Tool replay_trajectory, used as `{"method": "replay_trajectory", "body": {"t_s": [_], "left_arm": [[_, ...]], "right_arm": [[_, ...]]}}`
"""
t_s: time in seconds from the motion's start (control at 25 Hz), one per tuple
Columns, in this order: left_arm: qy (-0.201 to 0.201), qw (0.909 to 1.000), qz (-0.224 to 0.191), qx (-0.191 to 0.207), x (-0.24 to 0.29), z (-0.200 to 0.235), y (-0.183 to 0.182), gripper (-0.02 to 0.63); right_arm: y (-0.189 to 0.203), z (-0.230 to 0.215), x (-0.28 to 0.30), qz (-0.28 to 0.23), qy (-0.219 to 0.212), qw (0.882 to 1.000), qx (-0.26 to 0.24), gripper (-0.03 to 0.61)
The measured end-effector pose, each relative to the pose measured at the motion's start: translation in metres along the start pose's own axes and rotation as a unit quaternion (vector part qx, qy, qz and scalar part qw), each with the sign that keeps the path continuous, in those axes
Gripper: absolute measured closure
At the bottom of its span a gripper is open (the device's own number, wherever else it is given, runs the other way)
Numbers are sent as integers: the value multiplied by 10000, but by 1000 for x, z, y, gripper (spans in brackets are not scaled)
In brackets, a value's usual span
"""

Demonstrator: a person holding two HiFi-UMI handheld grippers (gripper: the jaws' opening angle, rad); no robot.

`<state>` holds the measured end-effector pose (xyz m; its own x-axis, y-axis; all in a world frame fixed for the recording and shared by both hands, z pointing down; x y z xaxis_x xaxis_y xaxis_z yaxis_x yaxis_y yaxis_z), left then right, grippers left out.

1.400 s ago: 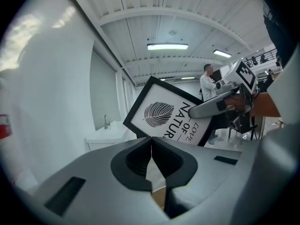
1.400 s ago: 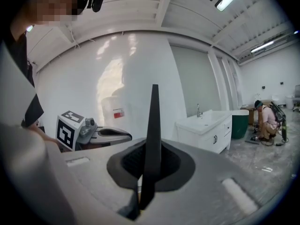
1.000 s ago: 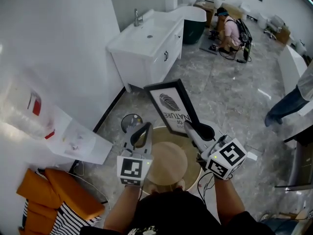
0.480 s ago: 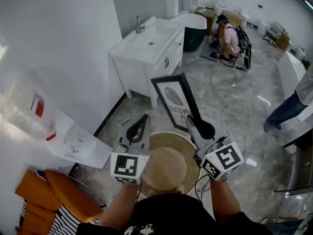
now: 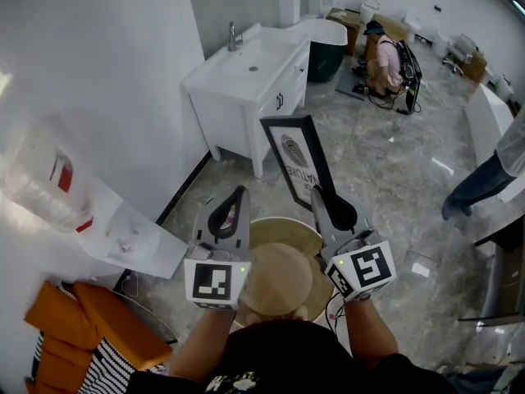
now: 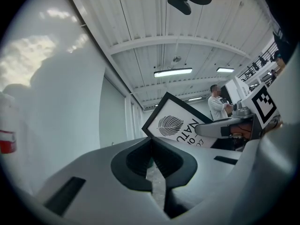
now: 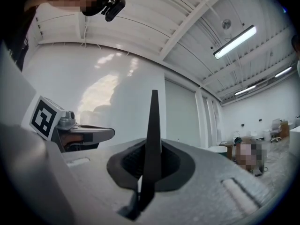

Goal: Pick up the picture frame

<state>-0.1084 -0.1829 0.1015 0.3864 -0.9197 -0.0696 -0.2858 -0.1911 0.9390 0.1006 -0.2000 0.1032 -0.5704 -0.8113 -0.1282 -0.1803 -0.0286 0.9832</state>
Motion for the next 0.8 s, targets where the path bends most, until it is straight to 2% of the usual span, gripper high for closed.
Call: {"method": "replay_trajectory", "body": {"t_s": [0.28,0.44,0.8], "left_arm": [[-64,9999,25,-128,-1,-3,-4,598],[63,9998,-59,181,-1,-2,1,598],[118,9997,-72,198,2,-2,5,597]], "right_arm": [[-2,2,-3,-91,-41,9999,-93,568],[-1,0,-2,-64,-66,9999,-43,568],[0,-2,0,-18,-82,10000,-49,568]]}}
Point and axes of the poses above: the fingertips, and each gripper's own axes: x forward along the fingers, z to its left, y out of its underside, the point moved 9 cm from there along -x, backward along the fingers, and after that the axes turned 11 degrees about x, right-handed, at the moved point
